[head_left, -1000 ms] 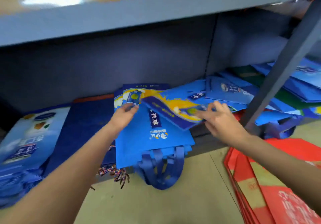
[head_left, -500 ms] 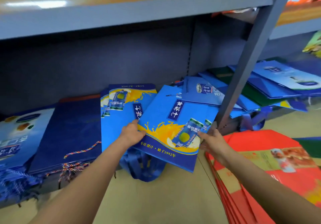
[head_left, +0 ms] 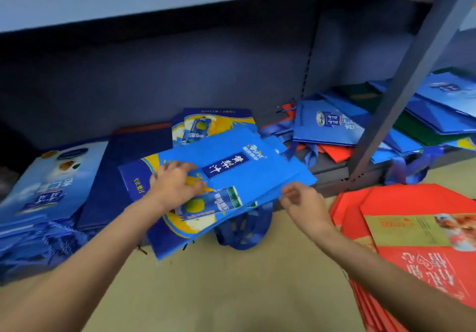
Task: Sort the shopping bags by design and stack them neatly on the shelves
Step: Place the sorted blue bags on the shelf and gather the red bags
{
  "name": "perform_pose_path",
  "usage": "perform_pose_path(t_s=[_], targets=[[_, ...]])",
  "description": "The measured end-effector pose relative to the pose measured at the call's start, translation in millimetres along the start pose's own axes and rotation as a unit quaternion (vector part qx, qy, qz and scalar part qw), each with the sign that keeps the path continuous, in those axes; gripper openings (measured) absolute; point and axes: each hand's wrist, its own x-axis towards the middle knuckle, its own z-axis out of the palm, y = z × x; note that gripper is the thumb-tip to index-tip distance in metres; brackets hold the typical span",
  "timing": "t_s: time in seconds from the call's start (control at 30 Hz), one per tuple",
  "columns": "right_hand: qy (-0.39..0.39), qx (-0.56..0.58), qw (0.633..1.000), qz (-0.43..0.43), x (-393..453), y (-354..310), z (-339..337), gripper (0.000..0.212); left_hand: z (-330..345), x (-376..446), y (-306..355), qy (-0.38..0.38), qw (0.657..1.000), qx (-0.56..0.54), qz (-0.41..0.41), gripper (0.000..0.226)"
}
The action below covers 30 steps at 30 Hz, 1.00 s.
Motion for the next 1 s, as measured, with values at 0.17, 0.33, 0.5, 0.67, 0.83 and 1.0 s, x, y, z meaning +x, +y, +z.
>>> perform_pose_path(t_s=[0.17, 0.33, 0.5, 0.67, 0.83, 1.0], targets=[[-0.091, -0.128, 0.983, -0.095, 49, 18, -12, 0.068, 40, -26, 51, -0.176, 0.968, 0.145, 0.104, 0.09], [-0.196, -0.453, 0.861, -0.125, 66, 30, -14, 0.093, 54, -22, 58, -0.122, 0.951, 0.255, 0.124, 0.083], [-0.149, -0.518, 0.813, -0.222, 69, 24, -11, 0.076, 35, -22, 34, -0.099, 0.944, 0.263, 0.175, 0.071], [-0.064, -0.406, 0.8, -0.437, 41, 4, -24, 0.056, -6, -20, -26, -0.07, 0.948, 0.214, 0.224, 0.068], [-0.201, -0.333, 0.785, -0.482, -2, -16, -5, 0.049, -10, -28, -82, 0.144, 0.977, 0.106, 0.114, 0.052], [-0.18, -0.176, 0.903, -0.348, 33, -44, 8, 0.053, 4, -34, -85, 0.19, 0.896, -0.298, -0.268, 0.054]])
